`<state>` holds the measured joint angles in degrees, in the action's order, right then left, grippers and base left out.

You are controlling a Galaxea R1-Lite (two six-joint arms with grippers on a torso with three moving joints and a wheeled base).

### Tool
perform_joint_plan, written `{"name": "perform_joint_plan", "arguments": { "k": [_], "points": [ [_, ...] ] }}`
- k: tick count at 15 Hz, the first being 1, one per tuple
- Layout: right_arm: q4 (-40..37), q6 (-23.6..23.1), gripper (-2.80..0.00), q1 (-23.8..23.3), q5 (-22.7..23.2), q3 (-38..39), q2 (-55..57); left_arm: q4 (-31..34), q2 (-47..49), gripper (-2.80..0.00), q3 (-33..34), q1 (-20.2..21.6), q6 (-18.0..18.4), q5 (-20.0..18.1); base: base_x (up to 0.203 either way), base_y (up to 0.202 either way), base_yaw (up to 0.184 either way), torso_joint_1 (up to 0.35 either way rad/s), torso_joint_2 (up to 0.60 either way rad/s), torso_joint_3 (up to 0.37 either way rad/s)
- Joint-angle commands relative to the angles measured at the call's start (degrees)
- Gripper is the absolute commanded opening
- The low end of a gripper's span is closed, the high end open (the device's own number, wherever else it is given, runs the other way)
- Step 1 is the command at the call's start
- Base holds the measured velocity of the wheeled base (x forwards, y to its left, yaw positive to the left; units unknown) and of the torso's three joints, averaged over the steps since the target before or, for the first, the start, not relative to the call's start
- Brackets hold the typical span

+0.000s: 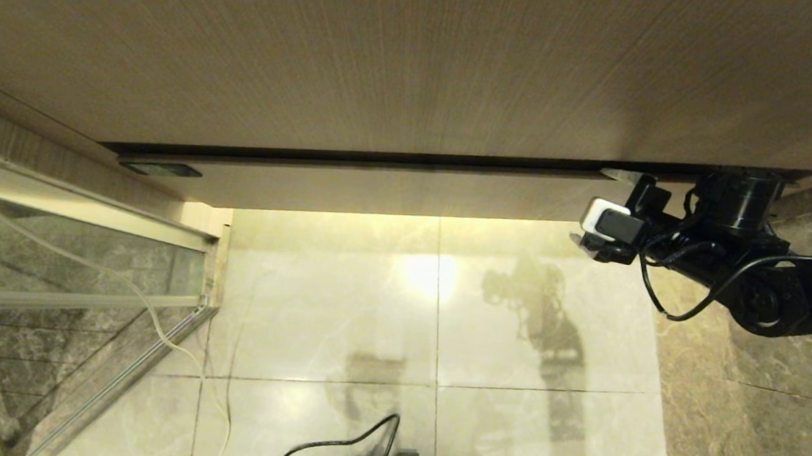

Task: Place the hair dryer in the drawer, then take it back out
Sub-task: Pull open the drawer

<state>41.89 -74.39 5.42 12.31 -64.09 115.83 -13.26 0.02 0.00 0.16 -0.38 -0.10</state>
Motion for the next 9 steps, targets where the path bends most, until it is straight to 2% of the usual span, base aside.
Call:
{"name": "perform_joint_plan", "arguments": {
  "k": [1,5,9],
  "points": [
    [-0.62,-0.41,0.00,0.02,0.08,0.02,0.28,-0.10,-0.02,0.00,2.29,0.02,-0.06,0.01,0.000,0.000,0.000,0.000,0.00,0.000],
    [-1.20,-0.46,0.00,-0.04,-0.01,0.29,-0.05,-0.15,-0.02,0.00,2.29,0.02,-0.02,0.01,0.000,0.000,0.000,0.000,0.00,0.000],
    [-5.31,-0.83,0.00,-0.42,0.08,0.73,-0.69,-0.10,-0.02,0.00,2.29,0.02,0.03,0.01,0.000,0.000,0.000,0.000,0.00,0.000]
  ]
}}
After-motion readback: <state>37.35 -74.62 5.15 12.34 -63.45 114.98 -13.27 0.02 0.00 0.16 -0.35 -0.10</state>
